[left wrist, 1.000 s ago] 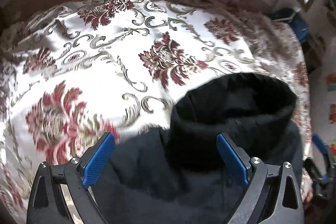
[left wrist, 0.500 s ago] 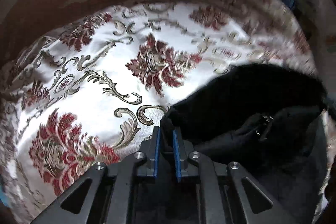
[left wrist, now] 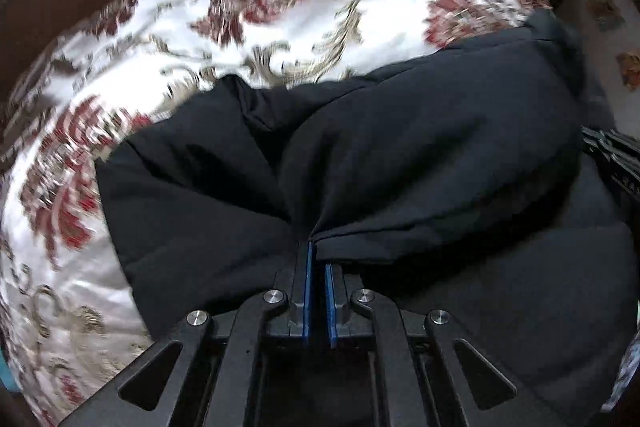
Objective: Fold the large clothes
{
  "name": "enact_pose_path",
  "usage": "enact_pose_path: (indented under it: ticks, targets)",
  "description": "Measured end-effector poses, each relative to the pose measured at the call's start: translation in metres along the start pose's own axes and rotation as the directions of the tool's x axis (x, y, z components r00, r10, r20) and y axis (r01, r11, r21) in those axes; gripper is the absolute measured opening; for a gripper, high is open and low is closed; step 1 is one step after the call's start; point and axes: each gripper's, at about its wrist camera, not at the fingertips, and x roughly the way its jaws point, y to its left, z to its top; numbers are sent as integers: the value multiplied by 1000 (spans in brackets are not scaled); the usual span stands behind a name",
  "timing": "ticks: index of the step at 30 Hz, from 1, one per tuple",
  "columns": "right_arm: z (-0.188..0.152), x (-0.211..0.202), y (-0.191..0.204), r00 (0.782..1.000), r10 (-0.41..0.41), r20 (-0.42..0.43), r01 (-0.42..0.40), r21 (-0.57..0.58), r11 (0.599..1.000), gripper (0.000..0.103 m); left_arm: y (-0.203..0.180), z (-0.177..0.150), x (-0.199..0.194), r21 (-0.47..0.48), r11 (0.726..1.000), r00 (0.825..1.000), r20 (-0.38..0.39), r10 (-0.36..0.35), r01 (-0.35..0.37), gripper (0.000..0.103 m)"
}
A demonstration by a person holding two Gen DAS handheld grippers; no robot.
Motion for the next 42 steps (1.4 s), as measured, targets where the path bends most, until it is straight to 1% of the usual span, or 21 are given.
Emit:
enact_pose_path:
  ticks: [2, 4, 7, 9, 11, 14, 16, 18, 20, 21, 22, 23, 24, 26, 28, 30, 32, 34, 36, 38, 42]
  targets:
    - [0, 1, 0, 1000, -3, 3, 3, 8, 1000, 0, 2, 3, 13, -25, 1000, 1000, -15, -2, 2, 6]
    - [1, -6, 4, 1000, -10, 13, 10, -10, 1000, 0, 8, 4, 18, -68, 997, 1000, -4, -25, 24, 7]
    - [-1, -19, 4, 1000, -3, 26, 4, -23, 1000, 0, 14, -4, 0, -110, 993, 996, 87, -22, 31, 10]
    - [3, -33, -4, 999, 19, 43, -19, -1, 1000, 0, 10, -16, -17, -83, 997, 987, 159, 13, 0, 12]
    - [11, -48, -13, 996, 12, 88, -13, 14, 1000, 1, 5, -27, -28, -53, 998, 983, 181, 39, -30, 14]
    - [43, -73, -34, 981, 4, 196, -17, 64, 998, 1, 5, -39, -47, -41, 998, 977, 207, 51, -43, 14]
    - [81, -75, -40, 970, 29, 240, -55, 101, 993, 1, 16, -38, -66, -85, 995, 960, 272, 68, -46, 14]
    - [124, -61, -35, 966, 119, 227, -154, 141, 978, 1, 29, -23, -87, -139, 989, 927, 362, 100, -52, 14]
    - [163, -34, -24, 949, 276, 153, -301, 180, 937, 1, 43, 14, -96, -206, 975, 896, 414, 158, -77, 26]
    - [171, -23, -19, 937, 327, 121, -345, 192, 919, 1, 49, 31, -94, -233, 970, 894, 415, 167, -72, 38]
    - [178, -8, -9, 916, 396, 66, -401, 196, 895, 1, 57, 56, -91, -272, 961, 893, 417, 169, -54, 42]
    - [176, -1, 0, 908, 418, 28, -415, 185, 890, 1, 61, 73, -87, -294, 955, 896, 416, 155, -29, 42]
    - [171, 1, 12, 903, 429, -5, -424, 148, 893, 1, 66, 93, -81, -314, 949, 910, 399, 110, 23, 42]
    - [153, -2, 31, 901, 430, -47, -428, 49, 902, 1, 67, 122, -63, -326, 936, 940, 341, -16, 134, 42]
    - [127, -8, 45, 912, 398, -98, -404, -47, 914, 1, 53, 126, -53, -273, 936, 940, 315, -131, 222, 42]
    - [102, -14, 51, 924, 359, -134, -374, -114, 920, 1, 29, 115, -49, -163, 950, 932, 296, -211, 267, 42]
    - [87, -17, 45, 920, 352, -174, -376, -129, 918, 1, 4, 92, -44, -42, 946, 922, 242, -301, 320, 40]
    - [70, -13, 39, 909, 345, -235, -382, -133, 914, 1, -13, 67, -39, 26, 938, 920, 187, -344, 345, 40]
    - [58, -6, 33, 904, 330, -273, -374, -129, 918, 1, -26, 44, -36, 60, 929, 918, 142, -371, 366, 40]
    - [50, 1, 27, 896, 343, -282, -377, -76, 923, 1, -33, 29, -30, 84, 933, 927, 113, -359, 351, 40]
    - [55, 27, 14, 882, 378, -282, -371, 80, 925, 0, -36, 36, -7, 79, 941, 943, 32, -332, 329, 40]
